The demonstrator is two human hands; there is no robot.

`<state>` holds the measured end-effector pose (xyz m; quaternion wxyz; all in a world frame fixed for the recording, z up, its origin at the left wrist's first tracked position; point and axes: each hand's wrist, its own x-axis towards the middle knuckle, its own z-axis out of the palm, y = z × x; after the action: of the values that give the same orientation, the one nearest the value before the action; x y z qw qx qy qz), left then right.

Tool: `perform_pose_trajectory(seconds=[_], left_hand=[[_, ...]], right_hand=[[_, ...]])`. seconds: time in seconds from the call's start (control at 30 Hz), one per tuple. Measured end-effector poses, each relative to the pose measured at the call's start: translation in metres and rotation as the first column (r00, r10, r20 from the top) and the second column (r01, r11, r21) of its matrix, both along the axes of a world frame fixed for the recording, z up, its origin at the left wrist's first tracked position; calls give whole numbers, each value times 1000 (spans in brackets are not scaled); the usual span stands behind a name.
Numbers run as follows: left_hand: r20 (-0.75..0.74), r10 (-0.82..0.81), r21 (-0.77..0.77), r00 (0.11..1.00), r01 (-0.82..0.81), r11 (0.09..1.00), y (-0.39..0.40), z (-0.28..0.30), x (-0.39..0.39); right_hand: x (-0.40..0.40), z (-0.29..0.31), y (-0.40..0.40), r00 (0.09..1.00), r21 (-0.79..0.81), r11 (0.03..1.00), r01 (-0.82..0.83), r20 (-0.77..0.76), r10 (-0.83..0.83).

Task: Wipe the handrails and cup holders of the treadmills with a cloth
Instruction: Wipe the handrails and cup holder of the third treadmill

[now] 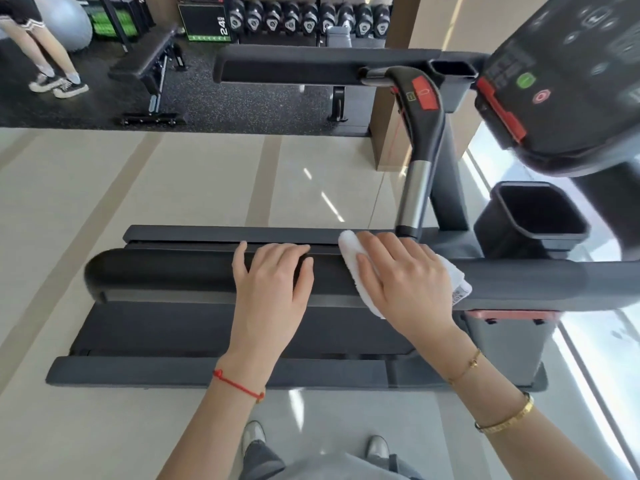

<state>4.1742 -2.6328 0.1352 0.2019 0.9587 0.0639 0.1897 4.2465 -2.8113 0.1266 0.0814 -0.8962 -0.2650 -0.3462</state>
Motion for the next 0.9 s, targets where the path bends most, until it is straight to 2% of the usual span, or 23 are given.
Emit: perform_pose_trajectory(seconds=[0.3, 0.43, 0.53, 0.67, 0.73, 0.8, 0.9], left_hand=[[-21, 14, -20, 1000, -14, 1000, -110, 4, 20], [-37, 3, -14, 999, -4, 1000, -144, 6, 27], [-45, 23, -7, 999, -23, 1000, -159, 7, 31], [-65, 18, 6, 998, -17, 1000, -169, 7, 36], [-64, 4, 6, 998, -4, 1000, -172, 7, 38], [-66, -10, 4, 998, 10, 1000, -173, 8, 40], [-73, -41, 4, 996, 42, 999, -175, 8, 43]], right_hand=[[25, 3, -133, 997, -30, 998, 63, -35, -64], [30, 11, -136, 986, -13, 997, 79, -147, -80], [30, 13, -132, 984, -18, 1000, 21, -176, -24], [28, 4, -163, 985, -25, 990, -138, -109, 135], [31, -1, -185, 992, 5, 995, -104, -74, 104], [36, -2, -198, 998, 55, 998, -1, -56, 4], [37, 1, -186, 994, 95, 991, 94, -68, -87]])
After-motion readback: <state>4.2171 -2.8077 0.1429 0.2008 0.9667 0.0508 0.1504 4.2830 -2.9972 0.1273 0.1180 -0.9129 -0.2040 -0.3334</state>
